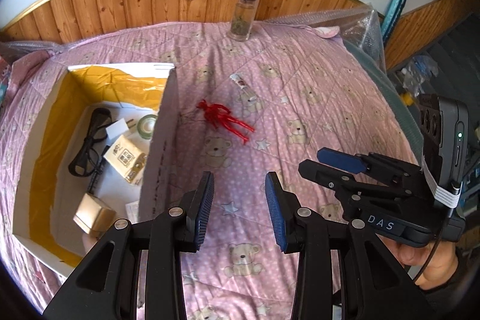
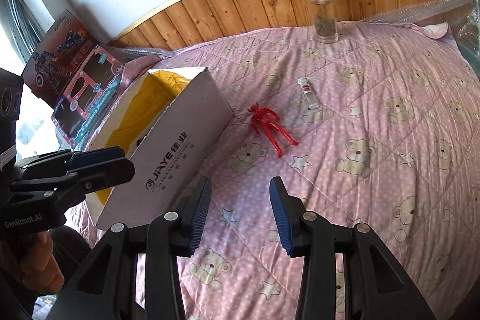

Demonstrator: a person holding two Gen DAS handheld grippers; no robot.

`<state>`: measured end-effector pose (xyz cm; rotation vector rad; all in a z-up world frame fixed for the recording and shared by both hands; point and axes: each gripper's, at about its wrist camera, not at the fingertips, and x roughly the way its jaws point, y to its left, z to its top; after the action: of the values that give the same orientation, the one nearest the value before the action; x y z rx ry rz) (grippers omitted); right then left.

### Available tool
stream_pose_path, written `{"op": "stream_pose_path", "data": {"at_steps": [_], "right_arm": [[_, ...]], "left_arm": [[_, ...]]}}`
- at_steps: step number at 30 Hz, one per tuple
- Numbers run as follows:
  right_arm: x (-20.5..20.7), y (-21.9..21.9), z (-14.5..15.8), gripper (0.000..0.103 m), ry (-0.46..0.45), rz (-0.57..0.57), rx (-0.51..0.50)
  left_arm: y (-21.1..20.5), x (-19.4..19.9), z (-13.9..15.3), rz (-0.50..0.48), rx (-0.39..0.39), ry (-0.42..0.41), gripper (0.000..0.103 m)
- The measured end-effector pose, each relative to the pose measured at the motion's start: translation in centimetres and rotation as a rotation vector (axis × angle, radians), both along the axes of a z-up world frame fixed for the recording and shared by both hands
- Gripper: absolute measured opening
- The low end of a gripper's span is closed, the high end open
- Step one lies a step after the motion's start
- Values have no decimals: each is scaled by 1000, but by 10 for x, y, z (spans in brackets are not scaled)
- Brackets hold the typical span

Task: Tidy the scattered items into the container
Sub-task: 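Move both tools back toward the red figure and clear lighter, then grasp the red action figure with the left tool while the right tool grasps the clear lighter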

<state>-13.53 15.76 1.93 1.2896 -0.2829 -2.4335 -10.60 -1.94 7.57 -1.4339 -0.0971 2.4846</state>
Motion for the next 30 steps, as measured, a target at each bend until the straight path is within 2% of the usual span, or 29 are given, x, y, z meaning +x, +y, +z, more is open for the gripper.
{"op": "stream_pose_path", "data": {"at_steps": [7,17,25,30], "right_arm": [[-30,21,-12,42,-12,-22,32],[-102,22,-39,42,-35,7,129],[-170,5,-76,42,-37,55,230],[-202,-3,-99,42,-46,95,250]], "left_arm": [[18,-42,-25,62,45,-60,38],[27,-99,-83,156,101,-163,39],[23,-133,-114,236,98,-169,39],[22,-153,-135,265,75,-179,39]]}}
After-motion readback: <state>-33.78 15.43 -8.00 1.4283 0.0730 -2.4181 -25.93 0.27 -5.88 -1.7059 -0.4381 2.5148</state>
